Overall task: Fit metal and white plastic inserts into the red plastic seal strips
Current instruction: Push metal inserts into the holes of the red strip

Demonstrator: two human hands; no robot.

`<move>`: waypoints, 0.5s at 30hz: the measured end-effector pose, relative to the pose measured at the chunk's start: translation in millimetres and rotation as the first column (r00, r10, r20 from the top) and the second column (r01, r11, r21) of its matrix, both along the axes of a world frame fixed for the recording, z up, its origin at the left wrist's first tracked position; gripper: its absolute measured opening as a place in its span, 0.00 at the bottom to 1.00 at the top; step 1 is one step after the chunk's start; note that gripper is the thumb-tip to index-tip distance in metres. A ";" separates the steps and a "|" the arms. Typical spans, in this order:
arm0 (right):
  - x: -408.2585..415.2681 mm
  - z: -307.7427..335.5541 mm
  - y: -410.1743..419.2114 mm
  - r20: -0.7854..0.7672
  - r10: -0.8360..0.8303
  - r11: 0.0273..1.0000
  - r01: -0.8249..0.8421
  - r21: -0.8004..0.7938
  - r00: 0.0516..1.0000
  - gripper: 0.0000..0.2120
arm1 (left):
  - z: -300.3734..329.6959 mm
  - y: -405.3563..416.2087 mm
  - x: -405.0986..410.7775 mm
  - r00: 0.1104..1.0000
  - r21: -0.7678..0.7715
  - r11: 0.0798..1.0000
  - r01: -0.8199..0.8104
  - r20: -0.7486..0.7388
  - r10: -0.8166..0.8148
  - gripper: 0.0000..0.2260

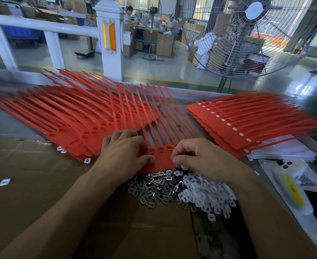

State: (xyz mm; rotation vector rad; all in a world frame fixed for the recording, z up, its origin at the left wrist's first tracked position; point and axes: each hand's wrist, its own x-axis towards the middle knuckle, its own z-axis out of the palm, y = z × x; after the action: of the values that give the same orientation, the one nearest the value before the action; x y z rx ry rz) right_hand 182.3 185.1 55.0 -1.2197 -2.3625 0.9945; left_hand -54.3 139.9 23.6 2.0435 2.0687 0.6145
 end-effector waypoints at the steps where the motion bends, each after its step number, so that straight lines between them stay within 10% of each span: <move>1: -0.2 0.6 -0.8 0.006 0.019 1.000 -0.019 -0.020 1.000 0.03 | -0.3 -0.2 -0.2 1.000 0.001 1.000 0.000 0.002 0.000 0.19; 15: -4.0 5.1 -3.7 -0.132 0.087 0.993 -0.097 -0.067 0.987 0.04 | 1.1 -0.6 0.0 1.000 0.003 1.000 0.000 -0.003 0.000 0.18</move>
State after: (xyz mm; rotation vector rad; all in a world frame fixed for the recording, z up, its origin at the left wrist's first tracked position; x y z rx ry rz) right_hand 178.3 181.4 60.1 -1.0452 -2.3179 1.1626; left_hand -54.3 139.3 24.7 2.0470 2.0704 0.6149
